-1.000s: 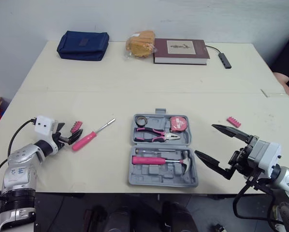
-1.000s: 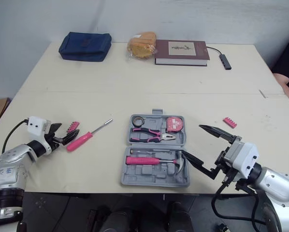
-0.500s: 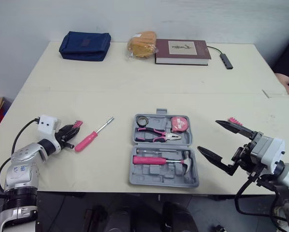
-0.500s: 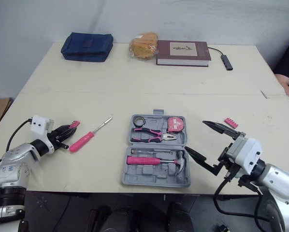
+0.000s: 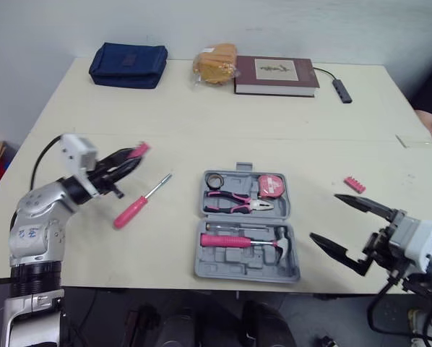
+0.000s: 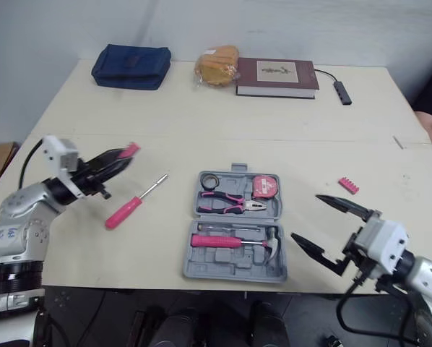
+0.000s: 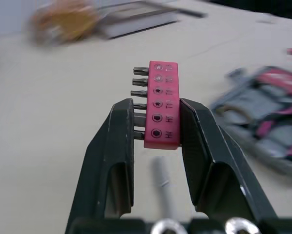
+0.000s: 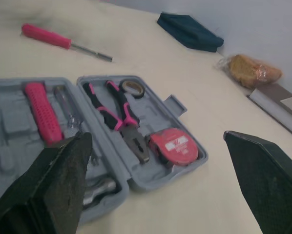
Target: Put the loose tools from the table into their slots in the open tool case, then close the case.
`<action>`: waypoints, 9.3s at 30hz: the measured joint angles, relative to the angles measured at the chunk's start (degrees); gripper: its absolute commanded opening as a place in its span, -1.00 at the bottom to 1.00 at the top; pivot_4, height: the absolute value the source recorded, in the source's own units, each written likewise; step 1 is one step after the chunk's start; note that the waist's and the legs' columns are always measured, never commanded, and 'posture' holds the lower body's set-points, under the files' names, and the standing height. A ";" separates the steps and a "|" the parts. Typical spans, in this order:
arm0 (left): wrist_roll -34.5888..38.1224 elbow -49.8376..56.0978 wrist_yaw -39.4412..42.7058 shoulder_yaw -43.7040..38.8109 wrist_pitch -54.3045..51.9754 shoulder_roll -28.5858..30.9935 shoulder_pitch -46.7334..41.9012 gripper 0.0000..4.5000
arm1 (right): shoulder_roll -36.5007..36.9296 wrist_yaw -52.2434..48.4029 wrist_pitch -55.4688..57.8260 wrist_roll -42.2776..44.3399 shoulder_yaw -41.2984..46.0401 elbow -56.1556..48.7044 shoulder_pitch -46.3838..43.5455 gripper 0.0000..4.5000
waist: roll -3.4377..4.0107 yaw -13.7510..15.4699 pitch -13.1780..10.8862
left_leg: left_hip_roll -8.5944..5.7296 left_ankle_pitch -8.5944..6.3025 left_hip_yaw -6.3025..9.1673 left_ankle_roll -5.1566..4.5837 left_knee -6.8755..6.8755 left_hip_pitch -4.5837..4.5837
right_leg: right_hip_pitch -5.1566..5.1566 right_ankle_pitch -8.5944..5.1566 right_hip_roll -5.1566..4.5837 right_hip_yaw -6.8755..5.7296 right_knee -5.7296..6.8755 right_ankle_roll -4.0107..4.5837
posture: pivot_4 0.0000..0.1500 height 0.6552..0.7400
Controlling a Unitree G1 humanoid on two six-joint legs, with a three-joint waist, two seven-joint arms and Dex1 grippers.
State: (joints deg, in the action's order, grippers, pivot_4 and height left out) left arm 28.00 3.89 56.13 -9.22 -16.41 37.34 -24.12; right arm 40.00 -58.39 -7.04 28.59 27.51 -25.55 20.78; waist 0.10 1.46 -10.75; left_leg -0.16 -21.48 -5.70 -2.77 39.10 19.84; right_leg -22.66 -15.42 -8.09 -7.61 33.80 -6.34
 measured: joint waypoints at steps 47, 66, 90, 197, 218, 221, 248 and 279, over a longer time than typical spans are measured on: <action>-21.85 25.09 -0.39 30.76 -16.95 7.51 5.09 -0.70 | 1.19 7.19 13.82 4.33 -1.67 -19.66 5.44 1.00 | 0.37 0.42 -0.07 | 0.87 -0.07 -0.25 0.55 0.08 -0.57 | 0.10 -0.32 0.43 0.89 0.23 0.60 | 1.00 1.00; -16.79 24.93 -0.73 21.41 -5.12 3.90 6.80 0.34 | 2.19 7.42 17.22 10.72 1.75 -17.76 -0.04 1.00 | 0.39 0.10 -0.06 | 0.91 -0.08 -0.25 0.56 0.08 -0.49 | 0.02 -0.33 0.44 0.83 0.23 0.62 | 1.00 1.00; -16.79 13.63 3.76 24.82 -4.28 2.14 6.08 -0.98 | -1.10 2.32 8.18 2.76 -2.57 -5.54 -0.05 1.00 | 0.37 -0.12 -0.07 | 0.94 -0.07 -0.37 0.56 0.12 -0.52 | 0.00 -0.33 0.57 0.86 0.45 0.61 | 1.00 1.00; 8.00 13.27 1.16 5.76 -8.09 -2.34 6.86 0.99 | 2.63 10.04 7.18 -17.80 -18.35 68.77 -52.59 1.00 | 0.31 -1.78 0.19 | 1.06 -0.02 -1.11 0.71 0.26 -0.40 | -0.74 -0.43 0.64 1.46 1.14 0.74 | 1.00 1.00; 7.86 11.01 2.27 7.52 -8.47 -4.16 4.01 1.00 | 1.27 -1.36 4.16 -16.32 -17.52 81.12 -58.38 0.77 | 0.25 -3.13 0.21 | 1.10 -0.02 -1.00 0.73 0.26 -0.41 | -0.63 -0.43 0.67 1.38 1.08 0.74 | 1.00 1.00; 7.85 10.95 2.48 7.49 -8.47 -3.67 3.95 1.00 | 1.19 0.19 2.46 -16.75 -17.68 81.30 -58.15 0.65 | 0.25 -3.11 0.21 | 1.09 -0.02 -1.00 0.73 0.26 -0.41 | -0.63 -0.43 0.65 1.39 1.07 0.74 | 1.00 1.00; 7.89 10.94 4.75 7.59 -9.98 -2.56 3.10 1.00 | -2.95 8.48 5.41 -16.95 -16.06 81.62 -59.83 -0.65 | -0.07 -3.24 0.39 | 1.09 -0.03 -0.91 0.75 0.40 -0.62 | -0.32 -0.41 0.56 1.39 1.06 0.72 | 1.00 1.00; 6.35 7.70 20.79 6.20 3.41 3.59 11.79 1.00 | 7.91 9.45 64.50 3.90 -44.33 -14.65 -46.92 -0.65 | 0.52 -1.62 -0.11 | 1.06 -0.17 -0.20 0.73 0.89 0.70 | -1.14 -0.44 0.41 0.67 0.81 0.80 | 1.00 1.00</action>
State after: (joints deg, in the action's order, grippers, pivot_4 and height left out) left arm 34.35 11.59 76.92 -3.02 -13.00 40.93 -12.32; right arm 47.91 -48.94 57.46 32.49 -16.82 -40.20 -26.14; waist 0.62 -0.16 -10.86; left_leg 0.90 -21.65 -5.90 -2.04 39.99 20.53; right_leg -23.80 -15.86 -7.69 -6.93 34.60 -5.54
